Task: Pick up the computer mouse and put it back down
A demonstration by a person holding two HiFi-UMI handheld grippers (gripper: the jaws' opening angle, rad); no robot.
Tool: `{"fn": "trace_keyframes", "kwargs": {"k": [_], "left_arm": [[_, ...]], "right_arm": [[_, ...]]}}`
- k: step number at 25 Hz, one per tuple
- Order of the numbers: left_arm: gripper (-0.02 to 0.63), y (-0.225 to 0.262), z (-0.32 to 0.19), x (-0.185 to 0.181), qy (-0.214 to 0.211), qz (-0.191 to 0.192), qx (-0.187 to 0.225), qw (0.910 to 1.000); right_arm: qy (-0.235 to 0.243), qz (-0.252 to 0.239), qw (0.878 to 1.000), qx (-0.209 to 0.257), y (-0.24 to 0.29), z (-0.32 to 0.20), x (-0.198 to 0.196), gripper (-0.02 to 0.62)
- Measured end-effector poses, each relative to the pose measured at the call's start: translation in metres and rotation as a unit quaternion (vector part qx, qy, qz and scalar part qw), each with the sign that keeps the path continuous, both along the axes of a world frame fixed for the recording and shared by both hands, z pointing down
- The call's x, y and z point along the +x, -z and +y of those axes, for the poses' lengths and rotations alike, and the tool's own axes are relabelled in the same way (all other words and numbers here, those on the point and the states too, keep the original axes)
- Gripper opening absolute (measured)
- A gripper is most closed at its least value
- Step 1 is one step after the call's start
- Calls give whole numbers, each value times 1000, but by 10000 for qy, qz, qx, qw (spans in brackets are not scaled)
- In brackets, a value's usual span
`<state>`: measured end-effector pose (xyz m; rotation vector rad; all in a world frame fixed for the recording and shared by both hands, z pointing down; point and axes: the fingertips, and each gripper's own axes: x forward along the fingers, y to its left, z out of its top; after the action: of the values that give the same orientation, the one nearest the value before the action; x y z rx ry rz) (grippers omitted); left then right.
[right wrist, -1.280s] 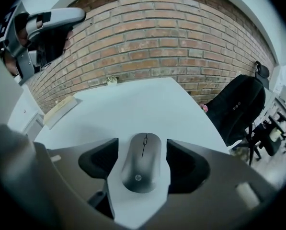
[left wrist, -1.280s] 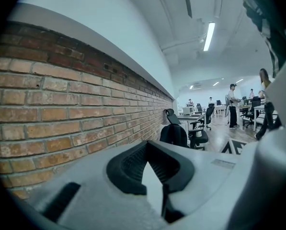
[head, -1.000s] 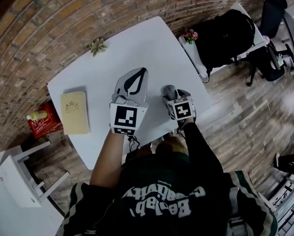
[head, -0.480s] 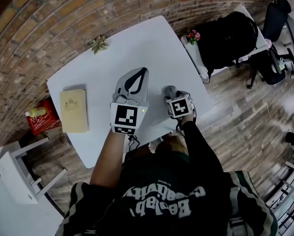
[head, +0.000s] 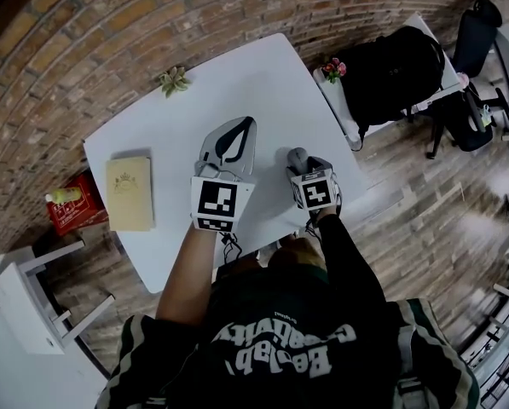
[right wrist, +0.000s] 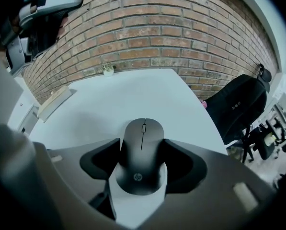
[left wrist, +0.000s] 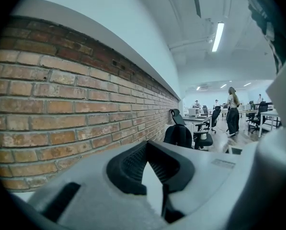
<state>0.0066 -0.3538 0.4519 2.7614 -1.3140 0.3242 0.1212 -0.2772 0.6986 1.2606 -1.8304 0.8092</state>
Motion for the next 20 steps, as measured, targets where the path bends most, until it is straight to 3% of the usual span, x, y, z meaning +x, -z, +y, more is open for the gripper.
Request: {"fn": "trace_keyframes", "kwargs": {"k": [10, 20], "left_arm": [[6, 25, -2, -8, 76, -9, 251, 9997], [6, 57, -3, -16, 205, 89, 483, 9986]], "right_arm": [[-177, -170, 9917, 1266, 81, -40, 9, 301], [-220, -322, 9650, 2592, 191, -73, 12, 301]]}}
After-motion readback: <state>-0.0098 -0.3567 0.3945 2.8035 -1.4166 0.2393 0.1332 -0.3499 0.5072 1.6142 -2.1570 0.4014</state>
